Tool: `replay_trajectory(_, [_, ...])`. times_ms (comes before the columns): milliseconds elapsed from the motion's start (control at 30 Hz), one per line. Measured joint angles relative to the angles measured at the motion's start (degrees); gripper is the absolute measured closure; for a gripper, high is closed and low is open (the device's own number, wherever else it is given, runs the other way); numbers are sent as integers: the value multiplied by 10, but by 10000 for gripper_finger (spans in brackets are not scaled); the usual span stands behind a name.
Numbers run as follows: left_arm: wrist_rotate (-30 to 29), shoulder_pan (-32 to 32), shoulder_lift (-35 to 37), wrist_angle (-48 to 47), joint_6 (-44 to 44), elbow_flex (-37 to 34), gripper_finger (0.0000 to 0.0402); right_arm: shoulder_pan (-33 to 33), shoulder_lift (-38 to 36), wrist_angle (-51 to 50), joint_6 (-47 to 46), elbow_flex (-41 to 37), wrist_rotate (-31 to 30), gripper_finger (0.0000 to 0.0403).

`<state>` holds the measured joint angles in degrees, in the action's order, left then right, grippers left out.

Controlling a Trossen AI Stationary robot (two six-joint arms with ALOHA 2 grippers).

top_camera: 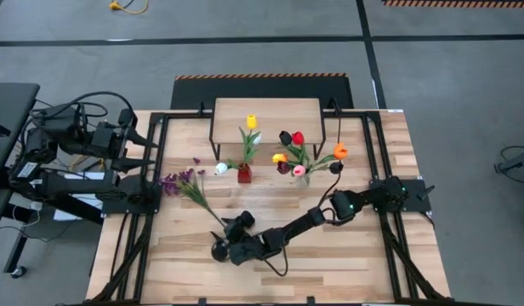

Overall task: Pick and place flowers into a vace then onto a shelf
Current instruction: Put the purple flower into the red vase

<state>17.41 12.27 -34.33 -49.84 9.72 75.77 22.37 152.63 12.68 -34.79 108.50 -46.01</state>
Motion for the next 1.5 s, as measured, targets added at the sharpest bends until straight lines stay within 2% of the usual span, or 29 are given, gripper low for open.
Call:
replay_trajectory(233, [-1, 0, 0, -7, -5, 0, 228, -14, -4, -107, -108, 3, 44, 127])
replay_trajectory(433, [-1, 0, 0, -7, -24, 0, 228, -17, -6, -141, -141, 3, 46, 158])
replay_trajectory(567, [0, 0, 0, -8, -31, 0, 228, -17, -6, -153, -143, 3, 43, 205])
replay_trajectory(833, [0, 0, 0, -8, -35, 0, 228, -17, -7, -183, -154, 3, 32, 330])
replay_trajectory(933, [0, 0, 0, -8, -35, 0, 228, -14, -7, -184, -135, 2, 28, 359])
replay_trajectory(1133, [0, 0, 0, -8, -44, 0, 228, -9, -7, -187, -95, 1, 32, 366])
replay_trajectory(1300, [0, 0, 0, -8, -46, 0, 228, -5, -8, -216, -116, 3, 45, 394])
replay_trajectory(1500, [1, 0, 0, -9, -53, 0, 228, 6, -8, -218, -121, 3, 39, 397])
